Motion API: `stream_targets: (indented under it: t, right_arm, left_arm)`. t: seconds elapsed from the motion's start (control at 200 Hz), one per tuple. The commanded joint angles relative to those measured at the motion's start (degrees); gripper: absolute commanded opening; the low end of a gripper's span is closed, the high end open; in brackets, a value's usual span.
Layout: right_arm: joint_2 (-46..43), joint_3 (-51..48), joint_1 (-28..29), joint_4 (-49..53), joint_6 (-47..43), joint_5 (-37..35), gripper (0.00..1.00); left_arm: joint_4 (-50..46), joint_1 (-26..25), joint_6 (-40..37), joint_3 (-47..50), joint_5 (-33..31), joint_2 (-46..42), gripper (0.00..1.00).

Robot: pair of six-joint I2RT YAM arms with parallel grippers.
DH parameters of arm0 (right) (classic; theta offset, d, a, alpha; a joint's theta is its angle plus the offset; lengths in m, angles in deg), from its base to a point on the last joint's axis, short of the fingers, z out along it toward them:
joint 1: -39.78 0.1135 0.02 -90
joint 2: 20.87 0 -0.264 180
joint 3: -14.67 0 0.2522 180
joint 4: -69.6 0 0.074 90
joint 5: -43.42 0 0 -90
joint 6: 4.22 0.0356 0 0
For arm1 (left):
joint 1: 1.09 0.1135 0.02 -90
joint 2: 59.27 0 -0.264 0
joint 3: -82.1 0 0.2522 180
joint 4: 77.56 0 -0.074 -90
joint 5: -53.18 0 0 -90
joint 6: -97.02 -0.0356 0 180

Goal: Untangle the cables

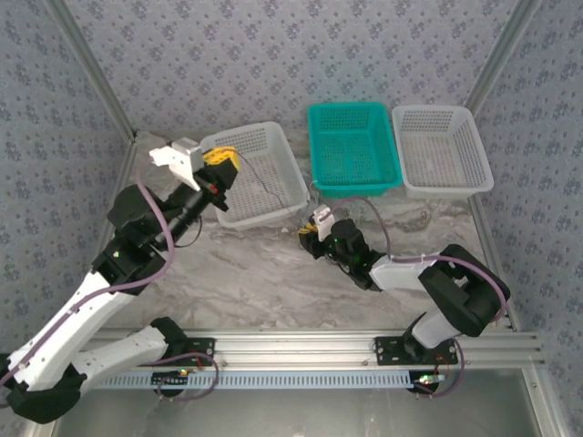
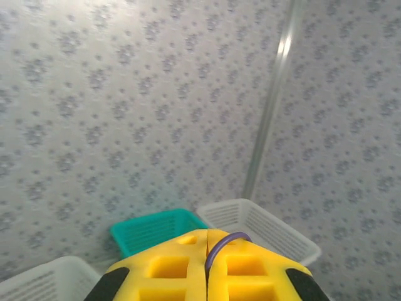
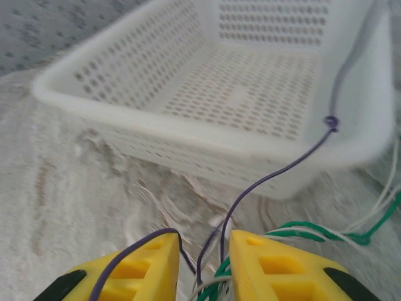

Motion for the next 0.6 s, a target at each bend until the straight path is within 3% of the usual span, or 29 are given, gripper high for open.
stream_targets:
  t: [0.0,0.13,0.285,0.45,0.595]
  right_arm:
    - [0.32,-1.57,-1.75,4.91,4.93,-4.93,0.32]
    - [-2.46,-4.17,-2.11,5.87,5.75,-7.57,0.33]
    - [-4.95,-5.66,-2.83,9.97,8.75,-15.26,0.33]
    - [-5.36,-9.06,-3.64,7.29,10.84,-17.09,0.4]
    - [-3.91,-9.69,-3.88,6.16,11.11,-16.8,0.46]
  left_arm:
    - [-5.91,1.74,-1.5,-4.23,-4.25,-0.51,0.0]
    - [-9.22,5.57,-1.66,-7.01,-5.29,0.05,0.0]
    - [-10.02,13.05,1.45,-9.99,-1.1,1.79,0.0]
    - [-6.93,21.36,5.81,-17.2,8.38,7.63,0.0]
    - [-4.28,23.45,8.11,-26.37,17.16,16.01,0.0]
